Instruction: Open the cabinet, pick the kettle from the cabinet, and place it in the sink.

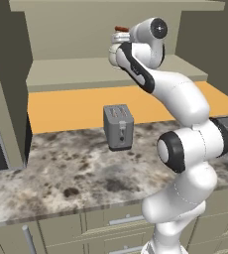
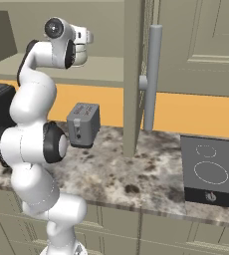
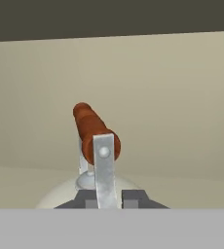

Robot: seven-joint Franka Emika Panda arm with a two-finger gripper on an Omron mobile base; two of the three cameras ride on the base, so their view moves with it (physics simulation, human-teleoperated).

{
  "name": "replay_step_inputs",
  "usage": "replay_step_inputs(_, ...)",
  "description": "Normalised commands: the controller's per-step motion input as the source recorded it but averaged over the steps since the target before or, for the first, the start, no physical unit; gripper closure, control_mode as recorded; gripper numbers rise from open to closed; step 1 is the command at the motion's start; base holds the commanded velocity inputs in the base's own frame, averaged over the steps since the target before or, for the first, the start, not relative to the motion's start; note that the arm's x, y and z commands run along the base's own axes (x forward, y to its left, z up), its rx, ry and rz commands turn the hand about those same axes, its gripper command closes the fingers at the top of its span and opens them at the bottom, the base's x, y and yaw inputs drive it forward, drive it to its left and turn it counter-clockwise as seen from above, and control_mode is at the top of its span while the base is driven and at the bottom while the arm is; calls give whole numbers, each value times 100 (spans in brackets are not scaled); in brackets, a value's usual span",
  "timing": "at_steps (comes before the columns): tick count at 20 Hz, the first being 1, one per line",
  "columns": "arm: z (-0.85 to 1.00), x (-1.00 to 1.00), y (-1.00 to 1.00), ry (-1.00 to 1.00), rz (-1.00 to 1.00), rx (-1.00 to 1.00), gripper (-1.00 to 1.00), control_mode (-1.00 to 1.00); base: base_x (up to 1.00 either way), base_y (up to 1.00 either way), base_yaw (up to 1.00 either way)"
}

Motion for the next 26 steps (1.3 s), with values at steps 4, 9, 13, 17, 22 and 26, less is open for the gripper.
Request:
replay_step_inputs(4,0,-22,12,0,0,0,100,-100,0,0,0)
replay_step_inputs(9,0,-41,2,-3,0,0,100,-100,0,0,0)
replay_step_inputs(13,1,-51,0,-7,0,2,100,-100,0,0,0)
replay_step_inputs(17,1,-55,-1,-9,0,2,100,-100,0,0,0)
replay_step_inputs(22,10,-52,-3,-4,0,2,100,-100,0,0,0)
replay_step_inputs(26,16,-48,-3,0,0,1,100,-100,0,0,0)
